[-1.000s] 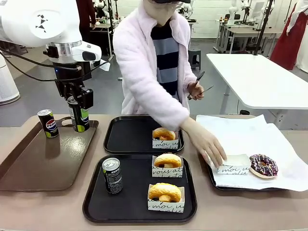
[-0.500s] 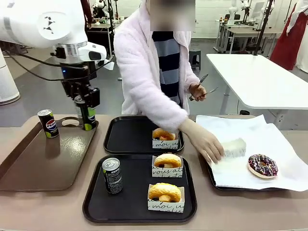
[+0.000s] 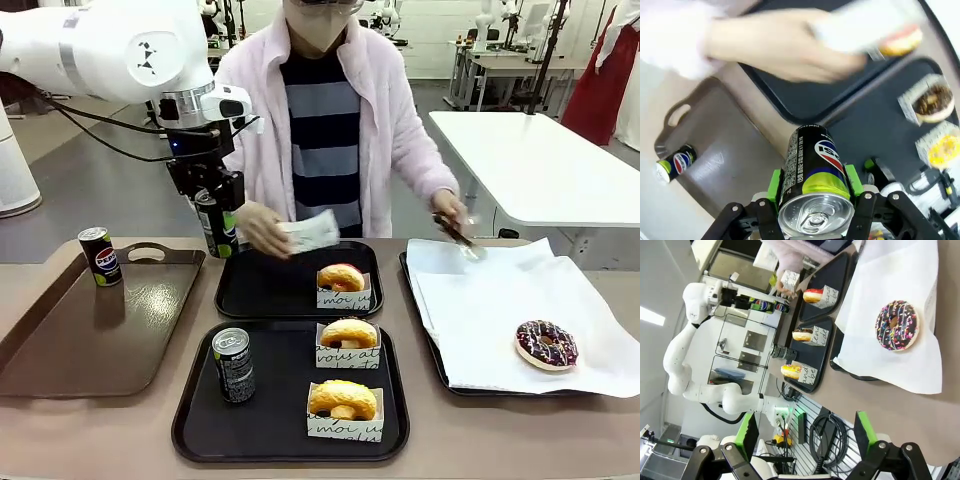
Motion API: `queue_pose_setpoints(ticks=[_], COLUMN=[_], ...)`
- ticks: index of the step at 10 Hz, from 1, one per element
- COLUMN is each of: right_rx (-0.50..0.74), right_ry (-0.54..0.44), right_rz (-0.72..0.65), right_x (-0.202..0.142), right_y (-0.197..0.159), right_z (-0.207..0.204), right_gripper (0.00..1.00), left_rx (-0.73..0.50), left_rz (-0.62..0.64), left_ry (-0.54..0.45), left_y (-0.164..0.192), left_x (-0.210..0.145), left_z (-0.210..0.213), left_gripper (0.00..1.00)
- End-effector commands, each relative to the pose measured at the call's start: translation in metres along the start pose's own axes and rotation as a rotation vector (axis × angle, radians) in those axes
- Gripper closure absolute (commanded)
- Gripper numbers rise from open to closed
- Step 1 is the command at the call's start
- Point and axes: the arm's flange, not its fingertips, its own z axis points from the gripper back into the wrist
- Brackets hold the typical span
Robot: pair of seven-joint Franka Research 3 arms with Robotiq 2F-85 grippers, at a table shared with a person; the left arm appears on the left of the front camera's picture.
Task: Set up donuts and drinks on trays.
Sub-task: Pick up one Pepsi coke from the Handle tray and place it on the Flat Tray without a Pepsi coke.
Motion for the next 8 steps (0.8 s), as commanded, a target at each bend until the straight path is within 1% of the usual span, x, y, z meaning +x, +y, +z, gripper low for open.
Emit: queue_pose_setpoints(ticks=[1, 2, 3, 4, 6, 8], right_rx=[0.013, 0.013, 0.013, 0.013, 0.013, 0.013], right_ry=[-0.006, -0.006, -0.006, -0.006, -0.006, -0.006], right_rz=[0.015, 0.015, 0.015, 0.015, 0.015, 0.015], right_x=[-0.002, -0.002, -0.002, -0.002, -0.002, -0.002], right_y=[0.000, 0.000, 0.000, 0.000, 0.000, 0.000], right_z=[-0.001, -0.001, -0.001, -0.001, -0.001, -0.001], right_gripper=[0.00, 0.00, 0.00, 0.00, 0.00, 0.00], left_rx=[-0.022, 0.008, 0.025, 0.005, -0.002, 0.024], left_rz=[-0.143, -0.158, -0.164, -0.166, -0.142, -0.115], left_ry=[0.008, 0.002, 0.005, 0.019, 0.027, 0.031], left_y=[-0.007, -0.013, -0.013, -0.011, -0.010, -0.007], left_x=[-0.115, -0.139, -0.137, -0.126, -0.117, -0.102], left_z=[0.033, 0.035, 0.037, 0.036, 0.031, 0.030], left_gripper=[0.41, 0.41, 0.41, 0.41, 0.41, 0.41])
